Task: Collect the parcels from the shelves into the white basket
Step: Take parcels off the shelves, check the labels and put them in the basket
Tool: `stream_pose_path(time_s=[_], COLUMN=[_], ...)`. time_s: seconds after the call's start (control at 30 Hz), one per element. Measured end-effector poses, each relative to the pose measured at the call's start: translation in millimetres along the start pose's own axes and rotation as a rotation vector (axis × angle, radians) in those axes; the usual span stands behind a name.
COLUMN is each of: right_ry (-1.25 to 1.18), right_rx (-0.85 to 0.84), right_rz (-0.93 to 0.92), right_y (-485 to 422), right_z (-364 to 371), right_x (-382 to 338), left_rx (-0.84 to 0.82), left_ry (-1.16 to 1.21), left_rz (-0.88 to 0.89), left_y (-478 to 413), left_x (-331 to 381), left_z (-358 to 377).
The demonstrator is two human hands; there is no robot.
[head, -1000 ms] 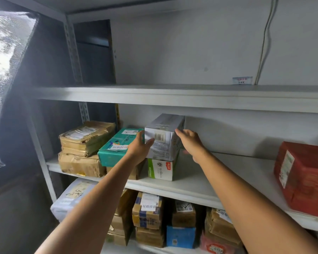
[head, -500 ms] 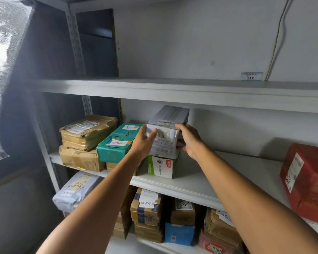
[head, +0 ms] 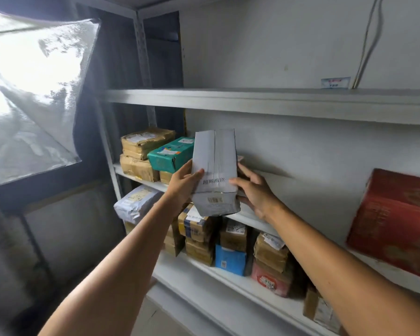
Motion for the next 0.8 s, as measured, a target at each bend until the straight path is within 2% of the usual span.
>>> stream_pose_path(time_s=[0.17,0.33,0.53,0.67,0.8], right_ry=[0.015,0.037,-0.015,-0.031,-0.060], right_rx=[-0.054,-0.127,-0.378,-0.609,-0.823], right_rz=[0.000,-0.041,-0.097,-0.075,-0.069], right_y=[14.5,19.2,35.0,62.5,94.0], right_z=[41.5,117.2,213.2,262.3,295.1], right_x=[23.5,37.8,49.0,59.6,72.3], left_rx=[0.117,0.234,0.375,0.572,0.790], left_ry=[0.029,-0.017,-0.041,-0.082,-0.111], left_rz=[0.009,0.121,0.152,0.143,0.181], left_y=[56.5,105.0,156.1,208.3,262.3], left_x=[-13.0,-13.5,-24.2,-41.4,-62.6], left_z=[-33.7,-83.3,-171.2,-212.4,-223.4])
Point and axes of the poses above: each hand's wrist, its own y-axis away from the middle knuckle, its own z-axis out of the palm, x = y × z, the point moved 1 cm from there along -y, towards the middle knuckle, and after that the axes turned 8 degrees about y, right-handed, at the moved point
